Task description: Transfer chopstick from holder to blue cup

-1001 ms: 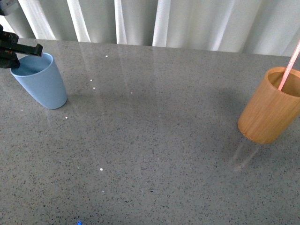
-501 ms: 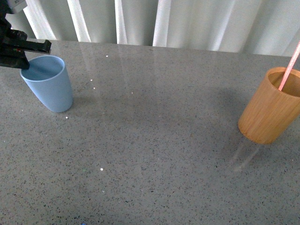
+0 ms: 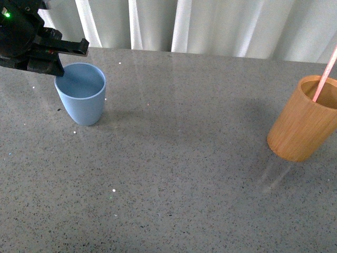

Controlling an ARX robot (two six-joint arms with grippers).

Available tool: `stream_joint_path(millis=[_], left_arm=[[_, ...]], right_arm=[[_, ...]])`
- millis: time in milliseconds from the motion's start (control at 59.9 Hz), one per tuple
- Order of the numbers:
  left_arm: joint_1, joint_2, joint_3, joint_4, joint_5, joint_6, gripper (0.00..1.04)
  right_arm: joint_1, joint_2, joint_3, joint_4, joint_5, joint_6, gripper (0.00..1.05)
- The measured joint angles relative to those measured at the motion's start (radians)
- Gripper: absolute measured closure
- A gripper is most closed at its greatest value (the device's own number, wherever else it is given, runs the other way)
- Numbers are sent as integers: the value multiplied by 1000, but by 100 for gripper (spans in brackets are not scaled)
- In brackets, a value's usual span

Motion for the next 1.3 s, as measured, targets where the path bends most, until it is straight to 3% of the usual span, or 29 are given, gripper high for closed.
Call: stream_joint_path(millis=[467,634,1302], left_arm=[[-14,-13,-9,-65,51,-64,101],[-83,-52,-31,-108,107,-138,101],[-302,-94,-82,-109,134,-259,101]], right_arm=[[0,0,0,0,0,0,10],[0,0,0,0,0,0,10],[0,0,0,0,0,0,10]])
